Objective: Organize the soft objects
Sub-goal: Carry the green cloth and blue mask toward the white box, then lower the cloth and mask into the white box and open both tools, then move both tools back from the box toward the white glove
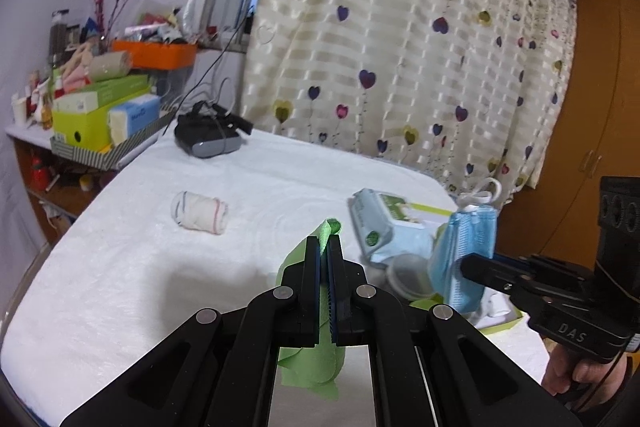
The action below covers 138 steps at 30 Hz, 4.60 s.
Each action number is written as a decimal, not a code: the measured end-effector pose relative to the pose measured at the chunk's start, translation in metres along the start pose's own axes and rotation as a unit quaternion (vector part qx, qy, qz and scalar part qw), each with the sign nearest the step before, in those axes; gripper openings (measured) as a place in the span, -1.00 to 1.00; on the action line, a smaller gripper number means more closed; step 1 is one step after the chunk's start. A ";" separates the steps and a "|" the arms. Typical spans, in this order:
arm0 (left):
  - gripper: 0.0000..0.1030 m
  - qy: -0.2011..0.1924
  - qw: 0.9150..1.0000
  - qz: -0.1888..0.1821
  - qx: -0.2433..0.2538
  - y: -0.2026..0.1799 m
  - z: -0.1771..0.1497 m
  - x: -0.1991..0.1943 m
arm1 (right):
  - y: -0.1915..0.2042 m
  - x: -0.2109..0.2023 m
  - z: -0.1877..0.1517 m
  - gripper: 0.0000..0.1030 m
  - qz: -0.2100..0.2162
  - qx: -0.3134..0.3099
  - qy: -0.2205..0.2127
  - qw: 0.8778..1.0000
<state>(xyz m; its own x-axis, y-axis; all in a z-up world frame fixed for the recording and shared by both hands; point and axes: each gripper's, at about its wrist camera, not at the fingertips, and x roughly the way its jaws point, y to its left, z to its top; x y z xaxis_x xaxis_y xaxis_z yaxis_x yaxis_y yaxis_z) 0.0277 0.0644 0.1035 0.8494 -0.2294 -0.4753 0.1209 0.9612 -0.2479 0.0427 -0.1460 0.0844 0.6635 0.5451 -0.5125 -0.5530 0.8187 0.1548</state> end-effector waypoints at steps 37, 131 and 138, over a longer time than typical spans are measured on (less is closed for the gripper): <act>-0.93 0.031 0.990 -0.111 0.077 -0.116 -0.009 0.020 | -0.065 -0.077 -0.025 -0.75 -0.034 0.081 -0.055 0.995; -0.39 0.113 0.982 -0.134 0.069 -0.156 -0.018 0.105 | -0.172 -0.020 -0.073 -0.47 -0.162 0.131 0.049 0.977; -0.39 0.098 0.986 -0.108 0.082 -0.155 -0.022 0.090 | -0.154 -0.045 -0.069 -0.47 -0.158 0.125 0.023 0.979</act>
<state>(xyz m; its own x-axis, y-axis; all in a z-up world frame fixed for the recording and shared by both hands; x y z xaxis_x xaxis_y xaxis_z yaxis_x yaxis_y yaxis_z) 0.0740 -0.1080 0.0810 0.6802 -0.4421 -0.5847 0.3835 0.8944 -0.2301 0.0634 -0.3090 0.0255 0.7549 0.2536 -0.6049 -0.1795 0.9669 0.1813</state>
